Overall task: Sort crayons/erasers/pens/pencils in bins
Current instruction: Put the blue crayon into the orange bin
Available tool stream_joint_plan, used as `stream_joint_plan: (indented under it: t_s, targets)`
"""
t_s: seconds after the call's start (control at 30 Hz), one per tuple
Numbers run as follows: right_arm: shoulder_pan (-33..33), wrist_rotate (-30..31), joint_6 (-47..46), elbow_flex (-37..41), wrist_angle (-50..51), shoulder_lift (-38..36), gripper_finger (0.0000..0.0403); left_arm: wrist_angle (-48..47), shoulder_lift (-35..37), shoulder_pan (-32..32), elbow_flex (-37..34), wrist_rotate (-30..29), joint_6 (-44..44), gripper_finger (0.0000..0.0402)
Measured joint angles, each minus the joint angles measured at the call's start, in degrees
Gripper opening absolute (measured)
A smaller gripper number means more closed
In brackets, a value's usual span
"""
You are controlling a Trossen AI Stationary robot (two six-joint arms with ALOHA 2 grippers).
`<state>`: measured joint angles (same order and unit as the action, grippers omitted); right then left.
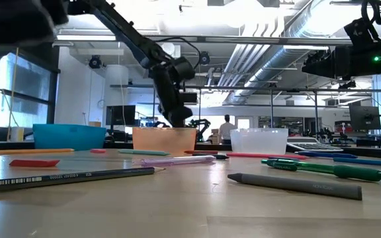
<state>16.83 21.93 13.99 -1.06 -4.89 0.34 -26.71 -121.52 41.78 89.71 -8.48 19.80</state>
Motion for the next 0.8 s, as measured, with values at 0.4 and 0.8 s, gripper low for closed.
stream_joint_plan:
  t_s: [0.4, 0.8]
  targets:
    - [0.0, 0.0, 0.0, 0.0, 0.0, 0.0, 0.0000, -0.7, -2.5, 2.0, 0.0, 3.9, -1.8, 0.0003]
    - [0.0, 0.0, 0.0, 0.0, 0.0, 0.0, 0.0000, -1.7, -2.4, 2.1, 0.0, 4.6, -1.7, 0.0026]
